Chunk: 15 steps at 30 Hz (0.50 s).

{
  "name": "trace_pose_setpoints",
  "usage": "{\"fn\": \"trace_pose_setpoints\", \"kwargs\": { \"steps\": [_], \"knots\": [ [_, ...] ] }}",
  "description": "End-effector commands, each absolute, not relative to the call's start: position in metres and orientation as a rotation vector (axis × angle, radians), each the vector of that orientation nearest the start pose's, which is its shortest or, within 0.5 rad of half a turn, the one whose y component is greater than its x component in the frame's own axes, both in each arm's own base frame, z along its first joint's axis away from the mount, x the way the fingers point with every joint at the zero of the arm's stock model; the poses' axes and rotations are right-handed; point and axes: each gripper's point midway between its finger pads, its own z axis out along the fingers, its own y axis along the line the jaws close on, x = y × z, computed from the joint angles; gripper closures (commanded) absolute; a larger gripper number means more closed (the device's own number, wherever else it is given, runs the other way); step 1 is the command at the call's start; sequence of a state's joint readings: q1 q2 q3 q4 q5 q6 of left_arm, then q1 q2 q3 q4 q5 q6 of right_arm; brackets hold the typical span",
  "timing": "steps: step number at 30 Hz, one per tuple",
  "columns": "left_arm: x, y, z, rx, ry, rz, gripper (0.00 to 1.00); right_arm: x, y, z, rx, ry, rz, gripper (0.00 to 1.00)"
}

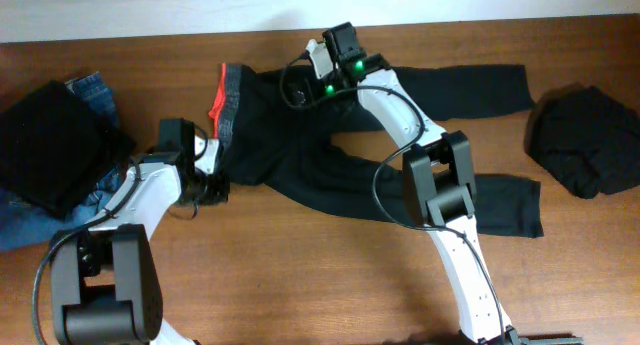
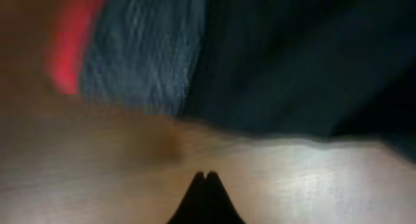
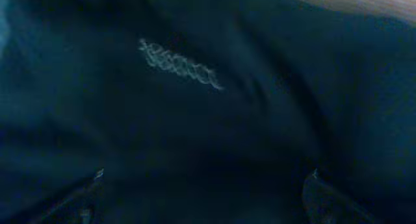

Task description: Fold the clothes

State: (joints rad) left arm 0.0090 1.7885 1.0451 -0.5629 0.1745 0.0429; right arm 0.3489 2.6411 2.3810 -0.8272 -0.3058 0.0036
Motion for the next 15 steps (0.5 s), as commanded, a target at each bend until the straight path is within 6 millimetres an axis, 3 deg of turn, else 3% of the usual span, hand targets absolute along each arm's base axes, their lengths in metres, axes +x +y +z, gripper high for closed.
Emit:
{"fn": "trace_pose_setpoints", "kwargs": {
  "steps": [1,5,8,15],
  "knots": [
    [0.393,-0.007,0.033,0.052,2.73,-0.093,0.99,0.574,0.224,0.126,-0.583,2.492,0.286,0.02],
    [0.42,0.016,0.047,0.01,2.607,0.088,0.92,0.552,0.189,0.175,-0.532,2.542,0.116,0.01],
    [0.432,0.023,0.055,0.013,2.548,0.149,0.92,0.536,0.158,0.197,-0.453,2.594,0.007,0.02],
    [0.42,0.023,0.042,0.04,2.613,0.154,0.96,0.507,0.086,0.194,-0.168,2.783,-0.061,0.01]
  ]
}}
